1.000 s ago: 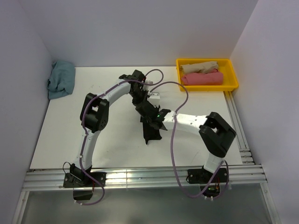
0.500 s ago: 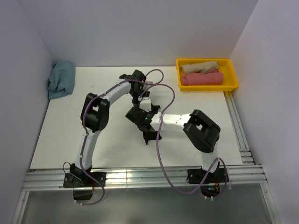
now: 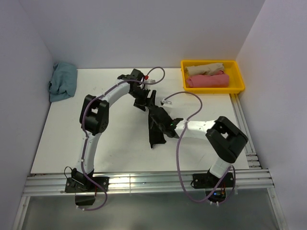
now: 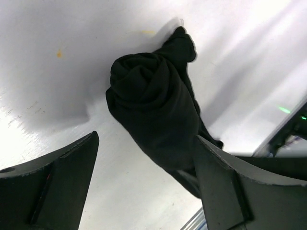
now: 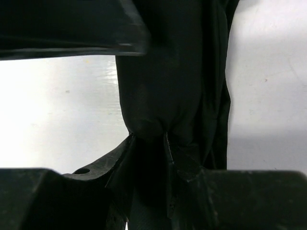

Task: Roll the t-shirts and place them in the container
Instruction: Roll the tshirt

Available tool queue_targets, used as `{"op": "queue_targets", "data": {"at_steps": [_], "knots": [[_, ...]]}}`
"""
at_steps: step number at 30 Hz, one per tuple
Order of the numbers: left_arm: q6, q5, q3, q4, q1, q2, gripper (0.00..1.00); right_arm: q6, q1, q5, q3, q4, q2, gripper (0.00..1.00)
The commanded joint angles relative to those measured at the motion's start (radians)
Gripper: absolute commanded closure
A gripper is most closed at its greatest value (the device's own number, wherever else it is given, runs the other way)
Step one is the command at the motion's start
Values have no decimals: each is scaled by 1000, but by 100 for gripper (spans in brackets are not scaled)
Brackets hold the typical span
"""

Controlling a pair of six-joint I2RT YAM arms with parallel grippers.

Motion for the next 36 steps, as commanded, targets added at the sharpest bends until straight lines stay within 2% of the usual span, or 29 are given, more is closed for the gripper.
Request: {"op": "queue_targets", "data": {"at_steps": [1, 8, 9, 18, 26, 35, 36], "knots": [[5, 140, -39, 73, 26, -95, 16, 59, -87, -214, -119, 142, -42, 68], [-26, 220, -135, 182, 28, -108, 14, 162, -196, -403, -297, 388, -57, 68], [-27, 226, -148, 193, 28, -90, 14, 217, -234, -488, -367, 513, -44, 69], [-50, 207, -169, 232, 21, -66, 14, 332, -327, -652, -471, 794, 75, 70], [-57, 108, -122, 202, -2, -30, 20, 337, -341, -672, -468, 815, 119, 71], [-50, 18, -48, 158, -31, 10, 35, 301, -347, -669, -460, 775, 116, 71], [-44, 10, -39, 149, -34, 16, 40, 286, -347, -661, -452, 747, 113, 71]]}}
